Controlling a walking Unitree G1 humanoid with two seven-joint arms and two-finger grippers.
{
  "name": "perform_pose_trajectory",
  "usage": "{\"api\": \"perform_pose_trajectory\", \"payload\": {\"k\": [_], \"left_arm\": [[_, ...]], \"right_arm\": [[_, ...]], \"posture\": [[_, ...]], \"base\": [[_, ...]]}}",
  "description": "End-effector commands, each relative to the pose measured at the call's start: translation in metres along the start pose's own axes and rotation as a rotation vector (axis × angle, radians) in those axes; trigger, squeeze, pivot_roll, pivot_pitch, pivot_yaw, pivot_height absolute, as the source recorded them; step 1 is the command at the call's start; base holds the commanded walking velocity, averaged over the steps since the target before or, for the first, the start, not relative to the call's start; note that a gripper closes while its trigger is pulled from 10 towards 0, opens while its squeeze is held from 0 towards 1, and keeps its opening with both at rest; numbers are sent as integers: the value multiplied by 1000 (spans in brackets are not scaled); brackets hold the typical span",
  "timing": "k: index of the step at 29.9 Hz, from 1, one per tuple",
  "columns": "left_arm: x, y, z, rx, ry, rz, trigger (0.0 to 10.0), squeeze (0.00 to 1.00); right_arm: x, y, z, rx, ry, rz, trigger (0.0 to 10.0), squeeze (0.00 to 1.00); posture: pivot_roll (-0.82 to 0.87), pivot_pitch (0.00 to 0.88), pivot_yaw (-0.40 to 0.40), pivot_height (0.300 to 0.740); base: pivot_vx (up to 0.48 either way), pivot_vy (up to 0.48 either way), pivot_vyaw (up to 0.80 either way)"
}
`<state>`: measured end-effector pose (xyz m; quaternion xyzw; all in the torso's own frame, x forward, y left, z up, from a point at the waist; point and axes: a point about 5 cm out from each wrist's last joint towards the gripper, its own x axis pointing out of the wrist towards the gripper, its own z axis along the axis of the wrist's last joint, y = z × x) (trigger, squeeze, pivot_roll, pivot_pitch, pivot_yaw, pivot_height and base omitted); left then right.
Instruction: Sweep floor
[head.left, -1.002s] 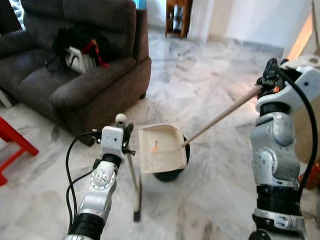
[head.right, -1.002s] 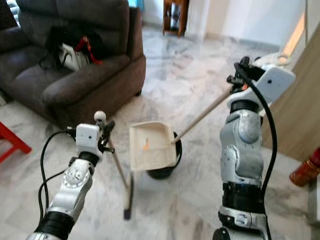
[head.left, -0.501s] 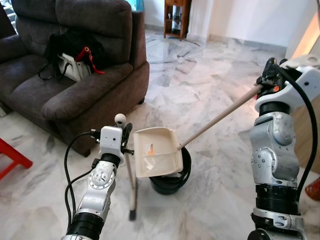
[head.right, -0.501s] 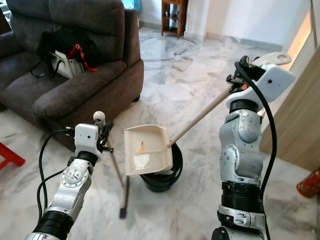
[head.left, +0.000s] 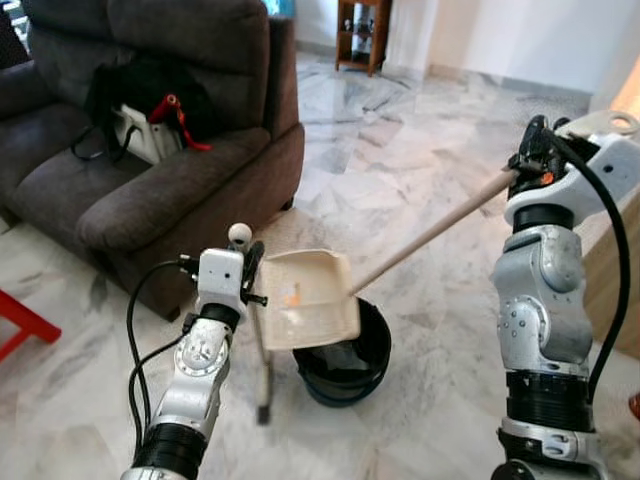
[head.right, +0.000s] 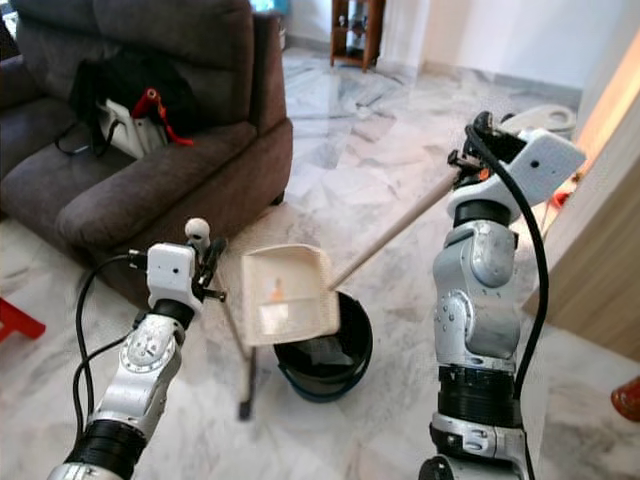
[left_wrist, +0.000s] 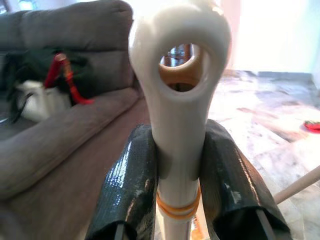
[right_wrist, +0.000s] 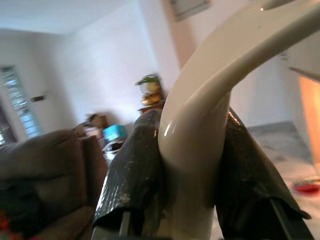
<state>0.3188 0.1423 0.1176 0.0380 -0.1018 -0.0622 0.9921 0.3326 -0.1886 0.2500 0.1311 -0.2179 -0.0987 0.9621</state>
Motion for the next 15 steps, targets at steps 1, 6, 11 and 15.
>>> {"api": "perform_pose_trajectory", "payload": {"k": [1, 6, 11, 15], "left_arm": [[3, 5, 11, 28, -58, 6, 10000, 0], [3, 5, 12, 26, -60, 6, 10000, 0], [3, 5, 12, 24, -59, 3, 10000, 0], [3, 5, 12, 25, -61, 6, 10000, 0]], "right_arm": [[1, 15, 21, 60, -107, 54, 10000, 0], [-2, 19, 23, 30, -136, 84, 10000, 0], [-5, 22, 22, 19, -143, 84, 10000, 0], [-7, 24, 23, -17, -164, 89, 10000, 0]], "posture": [[-89, 0, 18, 740], [-89, 0, 17, 740], [-90, 0, 17, 740], [-90, 0, 16, 740]], "base": [[0, 0, 0], [0, 0, 0], [0, 0, 0], [0, 0, 0]]}}
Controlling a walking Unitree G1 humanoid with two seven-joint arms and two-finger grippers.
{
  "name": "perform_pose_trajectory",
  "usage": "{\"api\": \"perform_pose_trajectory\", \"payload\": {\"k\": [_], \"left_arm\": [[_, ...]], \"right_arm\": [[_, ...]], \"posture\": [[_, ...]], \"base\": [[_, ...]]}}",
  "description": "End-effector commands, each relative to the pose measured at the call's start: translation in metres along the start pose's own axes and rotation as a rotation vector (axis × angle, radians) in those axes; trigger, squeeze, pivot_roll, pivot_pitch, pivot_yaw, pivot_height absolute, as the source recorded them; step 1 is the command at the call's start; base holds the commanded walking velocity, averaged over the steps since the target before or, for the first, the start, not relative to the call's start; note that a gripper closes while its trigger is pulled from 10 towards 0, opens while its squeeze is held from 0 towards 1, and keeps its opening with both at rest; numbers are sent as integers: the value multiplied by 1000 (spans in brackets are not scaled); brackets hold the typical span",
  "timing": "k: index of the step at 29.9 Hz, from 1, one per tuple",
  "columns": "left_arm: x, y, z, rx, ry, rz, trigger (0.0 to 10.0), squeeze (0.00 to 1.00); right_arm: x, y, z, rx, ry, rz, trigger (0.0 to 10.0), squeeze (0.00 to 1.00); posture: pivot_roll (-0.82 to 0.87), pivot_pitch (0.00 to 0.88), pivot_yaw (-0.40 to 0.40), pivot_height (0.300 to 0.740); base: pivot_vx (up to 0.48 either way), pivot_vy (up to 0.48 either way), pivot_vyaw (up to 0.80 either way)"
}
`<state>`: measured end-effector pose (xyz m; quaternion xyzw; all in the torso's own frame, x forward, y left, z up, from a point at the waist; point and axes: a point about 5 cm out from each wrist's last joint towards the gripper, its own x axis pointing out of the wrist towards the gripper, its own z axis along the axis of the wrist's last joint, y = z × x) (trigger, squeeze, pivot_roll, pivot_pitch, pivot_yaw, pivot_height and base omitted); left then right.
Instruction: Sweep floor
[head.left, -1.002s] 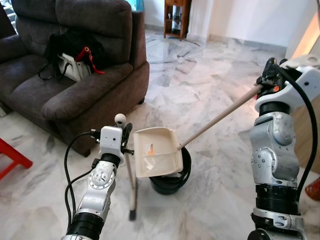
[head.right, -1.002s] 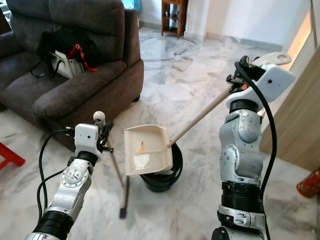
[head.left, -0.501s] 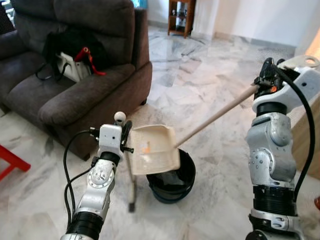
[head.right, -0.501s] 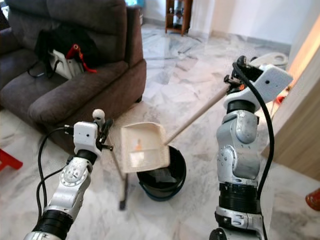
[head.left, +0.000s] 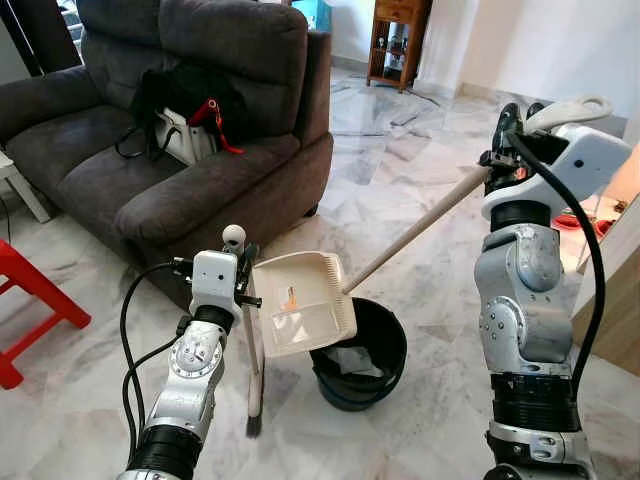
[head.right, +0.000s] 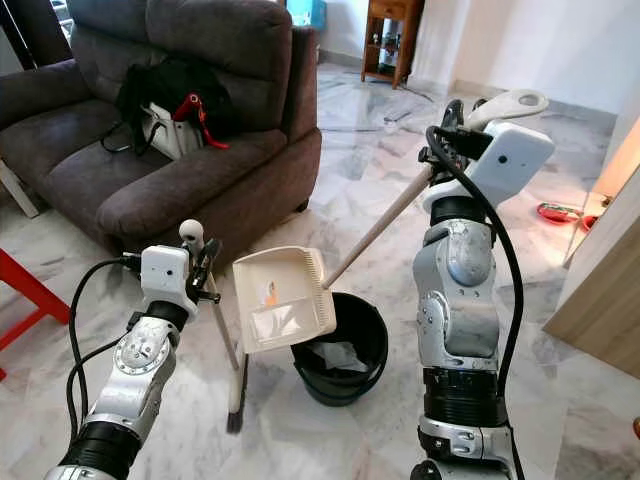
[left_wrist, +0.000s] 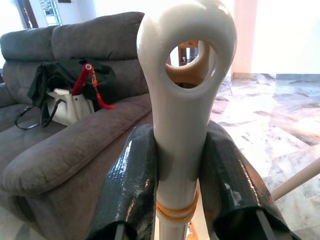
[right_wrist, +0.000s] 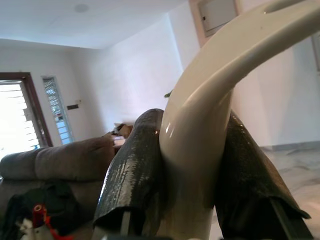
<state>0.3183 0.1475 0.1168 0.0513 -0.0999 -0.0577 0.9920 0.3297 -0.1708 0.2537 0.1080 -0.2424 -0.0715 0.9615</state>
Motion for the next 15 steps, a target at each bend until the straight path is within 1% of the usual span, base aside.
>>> {"api": "perform_pose_trajectory", "payload": {"k": [1, 2, 5, 9, 10, 11, 12, 15], "left_arm": [[4, 0, 12, -1, -65, 2, 10000, 0], [4, 0, 12, -1, -65, 2, 10000, 0], [4, 0, 12, 1, -66, 4, 10000, 0], [4, 0, 13, 3, -68, 3, 10000, 0], [4, 0, 13, 4, -68, 2, 10000, 0], [4, 0, 13, 4, -68, 2, 10000, 0], [4, 0, 13, 5, -69, 0, 10000, 0], [4, 0, 13, 6, -70, -3, 10000, 0]], "right_arm": [[0, 8, 22, -4, -126, 29, 10000, 0], [0, 8, 22, -4, -126, 29, 10000, 0], [-2, 13, 24, -52, -157, 57, 10000, 0], [-4, 15, 27, -87, -193, 70, 10000, 0], [-5, 18, 28, -125, -216, 85, 10000, 0], [-5, 18, 28, -125, -216, 85, 10000, 0], [-6, 21, 29, -149, -227, 101, 10000, 0], [-8, 23, 28, -152, -232, 110, 10000, 0]], "posture": [[-91, 0, 16, 740], [-91, 0, 16, 740], [-91, 0, 16, 740], [-88, 0, 14, 740], [-88, 0, 14, 740], [-88, 0, 14, 740], [-88, 0, 15, 740], [-88, 0, 15, 740]], "base": [[0, 0, 0], [0, 0, 0], [0, 0, 0], [0, 0, 0], [0, 0, 0], [0, 0, 0], [0, 0, 0], [0, 0, 0]]}}
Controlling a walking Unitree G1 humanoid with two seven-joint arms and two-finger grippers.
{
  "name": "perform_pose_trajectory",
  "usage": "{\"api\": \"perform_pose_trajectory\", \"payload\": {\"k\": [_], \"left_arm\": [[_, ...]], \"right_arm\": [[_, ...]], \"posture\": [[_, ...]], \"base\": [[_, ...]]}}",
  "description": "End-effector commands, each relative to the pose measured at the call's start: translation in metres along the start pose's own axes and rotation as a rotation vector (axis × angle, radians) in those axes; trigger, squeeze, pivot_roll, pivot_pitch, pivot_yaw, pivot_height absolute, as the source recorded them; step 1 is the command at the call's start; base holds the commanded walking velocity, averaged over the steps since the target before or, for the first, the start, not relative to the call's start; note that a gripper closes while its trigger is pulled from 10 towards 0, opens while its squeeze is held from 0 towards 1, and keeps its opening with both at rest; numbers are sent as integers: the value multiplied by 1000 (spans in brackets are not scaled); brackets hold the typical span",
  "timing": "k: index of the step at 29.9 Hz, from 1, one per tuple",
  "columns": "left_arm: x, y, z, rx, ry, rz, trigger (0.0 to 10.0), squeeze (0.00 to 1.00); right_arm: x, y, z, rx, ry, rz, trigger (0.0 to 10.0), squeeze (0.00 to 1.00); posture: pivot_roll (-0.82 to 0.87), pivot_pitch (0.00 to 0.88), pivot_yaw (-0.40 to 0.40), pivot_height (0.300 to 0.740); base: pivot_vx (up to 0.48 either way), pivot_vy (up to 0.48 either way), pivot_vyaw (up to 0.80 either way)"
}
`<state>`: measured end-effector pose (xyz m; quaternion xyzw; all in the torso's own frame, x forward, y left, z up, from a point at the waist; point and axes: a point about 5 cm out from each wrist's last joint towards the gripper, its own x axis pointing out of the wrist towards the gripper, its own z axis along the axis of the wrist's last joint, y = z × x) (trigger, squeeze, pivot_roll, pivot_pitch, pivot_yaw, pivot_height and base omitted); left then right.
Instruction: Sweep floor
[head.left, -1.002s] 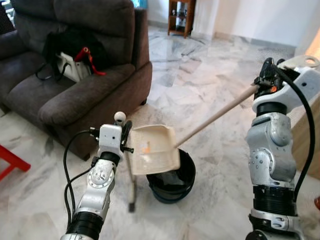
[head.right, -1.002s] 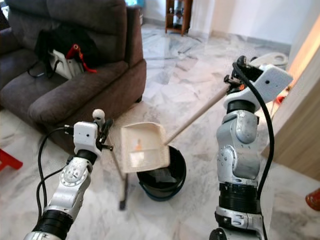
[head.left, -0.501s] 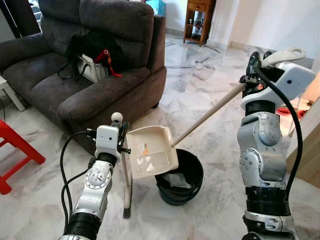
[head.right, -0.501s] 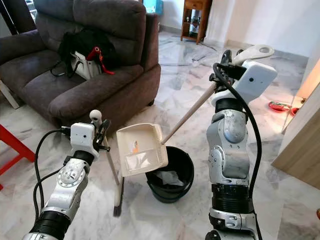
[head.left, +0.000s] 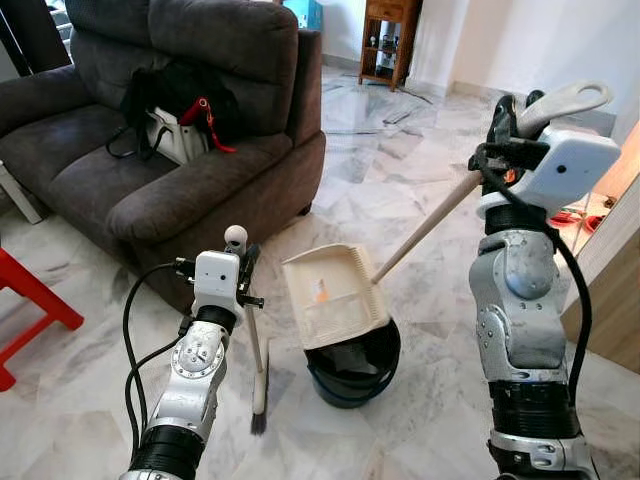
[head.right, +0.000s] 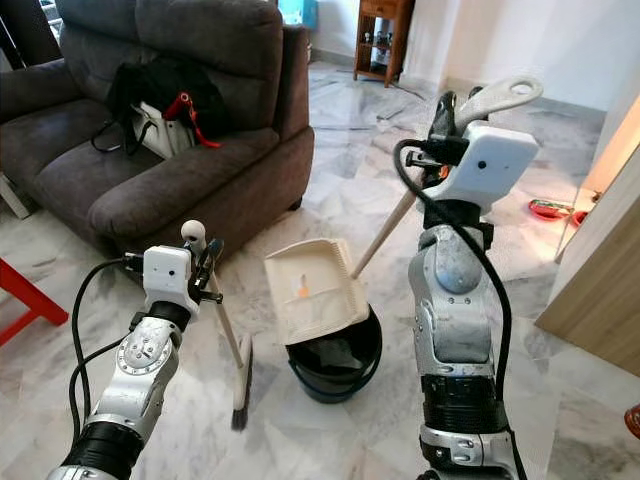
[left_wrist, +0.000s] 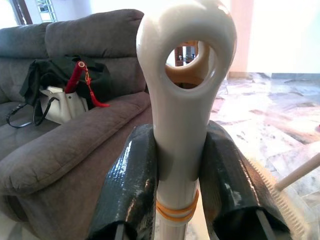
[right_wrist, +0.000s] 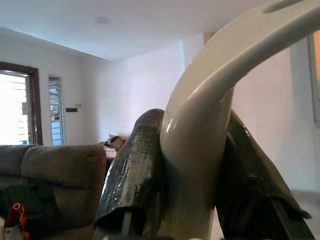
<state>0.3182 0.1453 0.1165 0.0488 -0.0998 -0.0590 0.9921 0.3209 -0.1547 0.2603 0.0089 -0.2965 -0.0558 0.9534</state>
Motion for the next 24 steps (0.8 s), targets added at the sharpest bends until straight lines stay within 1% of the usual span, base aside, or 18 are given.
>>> {"api": "perform_pose_trajectory", "payload": {"k": [1, 2, 3, 5, 10, 12, 14, 17, 21, 24], "left_arm": [[4, 1, 13, 14, -72, -5, 10000, 0], [5, 0, 14, 16, -75, -8, 10000, 0], [5, 0, 14, 16, -75, -8, 10000, 0], [4, -1, 14, 20, -76, -17, 10000, 0], [4, -2, 14, 23, -78, -21, 10000, 0], [5, -2, 14, 23, -79, -23, 10000, 0], [5, -2, 14, 22, -79, -24, 10000, 0], [5, -3, 15, 23, -81, -31, 10000, 0], [5, -4, 15, 26, -82, -35, 10000, 0], [5, -5, 15, 30, -85, -42, 10000, 0]], "right_arm": [[0, 6, 22, 6, -123, 19, 10000, 0], [-3, 9, 22, -18, -135, 30, 10000, 0], [-3, 9, 22, -18, -135, 30, 10000, 0], [-10, 16, 23, -80, -172, 53, 10000, 0], [-16, 21, 25, -123, -197, 75, 10000, 0], [-19, 25, 27, -161, -218, 100, 10000, 0], [-21, 26, 28, -170, -226, 107, 10000, 0], [-27, 30, 27, -160, -218, 119, 10000, 0], [-29, 33, 28, -156, -224, 122, 10000, 0], [-32, 39, 34, -173, -264, 141, 10000, 0]], "posture": [[-88, 0, 14, 740], [-89, 0, 14, 740], [-89, 0, 14, 740], [-89, 0, 15, 740], [-87, 0, 15, 740], [-90, 0, 16, 740], [-90, 0, 16, 740], [-90, 0, 16, 740], [-90, 0, 16, 740], [-93, 0, 17, 740]], "base": [[0, 0, 0], [0, 0, 0], [0, 0, 0], [0, 0, 0], [0, 0, 0], [0, 0, 0], [0, 0, 0], [0, 0, 0], [0, 0, 0], [0, 0, 0]]}}
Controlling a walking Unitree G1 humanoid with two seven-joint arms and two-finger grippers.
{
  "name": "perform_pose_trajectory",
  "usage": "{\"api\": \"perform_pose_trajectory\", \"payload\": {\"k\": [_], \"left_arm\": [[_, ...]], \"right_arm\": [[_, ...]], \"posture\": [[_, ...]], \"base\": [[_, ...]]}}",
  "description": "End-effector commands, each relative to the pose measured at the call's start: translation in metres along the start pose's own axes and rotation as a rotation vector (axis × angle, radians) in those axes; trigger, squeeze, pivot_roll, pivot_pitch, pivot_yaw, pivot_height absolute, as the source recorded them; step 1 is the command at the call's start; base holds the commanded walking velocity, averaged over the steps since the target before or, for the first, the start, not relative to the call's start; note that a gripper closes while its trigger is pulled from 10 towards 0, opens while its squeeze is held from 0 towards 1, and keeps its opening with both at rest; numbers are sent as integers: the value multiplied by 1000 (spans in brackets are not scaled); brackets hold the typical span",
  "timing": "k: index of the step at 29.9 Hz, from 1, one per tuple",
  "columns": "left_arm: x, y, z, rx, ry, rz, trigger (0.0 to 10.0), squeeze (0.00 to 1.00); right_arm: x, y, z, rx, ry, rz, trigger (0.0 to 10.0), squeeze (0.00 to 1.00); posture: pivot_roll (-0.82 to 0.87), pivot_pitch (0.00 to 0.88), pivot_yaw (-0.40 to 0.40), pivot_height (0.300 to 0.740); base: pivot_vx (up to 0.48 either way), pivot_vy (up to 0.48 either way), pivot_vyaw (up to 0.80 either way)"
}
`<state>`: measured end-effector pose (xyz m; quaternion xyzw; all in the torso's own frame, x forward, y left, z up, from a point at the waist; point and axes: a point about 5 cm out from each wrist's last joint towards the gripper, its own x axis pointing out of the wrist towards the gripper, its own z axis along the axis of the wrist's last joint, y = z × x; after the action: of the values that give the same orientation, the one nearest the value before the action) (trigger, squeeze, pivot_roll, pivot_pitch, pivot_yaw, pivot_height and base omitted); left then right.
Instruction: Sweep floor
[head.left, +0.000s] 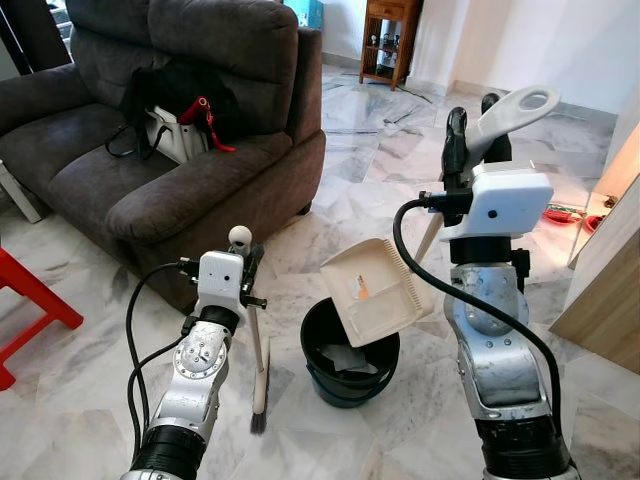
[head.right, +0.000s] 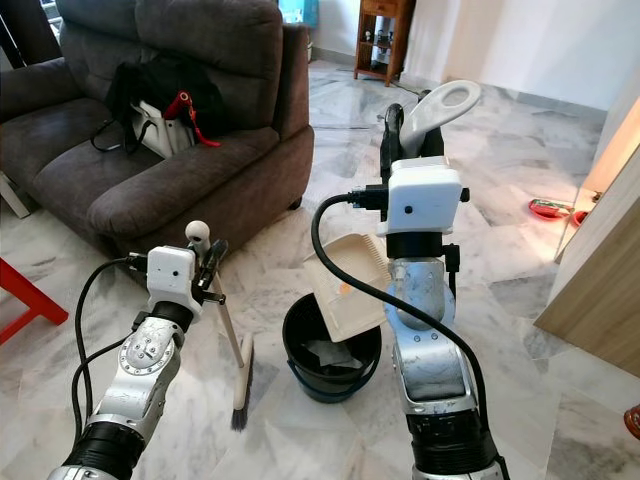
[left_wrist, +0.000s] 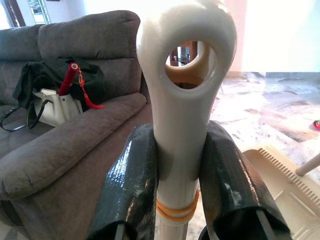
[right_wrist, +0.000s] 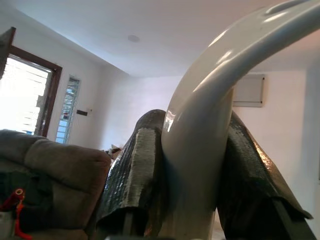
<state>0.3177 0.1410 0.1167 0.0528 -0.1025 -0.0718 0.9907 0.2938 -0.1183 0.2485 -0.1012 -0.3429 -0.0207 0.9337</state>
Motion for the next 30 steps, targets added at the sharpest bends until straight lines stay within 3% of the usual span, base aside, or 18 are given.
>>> {"api": "perform_pose_trajectory", "payload": {"k": [1, 10, 30], "left_arm": [[5, -1, 15, 27, -79, -16, 10000, 0], [5, -1, 15, 28, -82, -20, 10000, 0], [6, -2, 15, 26, -87, -24, 10000, 0]], "right_arm": [[4, 1, 28, 0, -156, -3, 10000, 0], [-1, 6, 38, -21, -206, -11, 10000, 0], [-5, 23, 45, -115, -270, 101, 10000, 0]], "posture": [[-93, 0, 17, 740], [-93, 0, 17, 740], [-90, 0, 17, 740]], "base": [[0, 0, 0], [0, 0, 0], [0, 0, 0]]}}
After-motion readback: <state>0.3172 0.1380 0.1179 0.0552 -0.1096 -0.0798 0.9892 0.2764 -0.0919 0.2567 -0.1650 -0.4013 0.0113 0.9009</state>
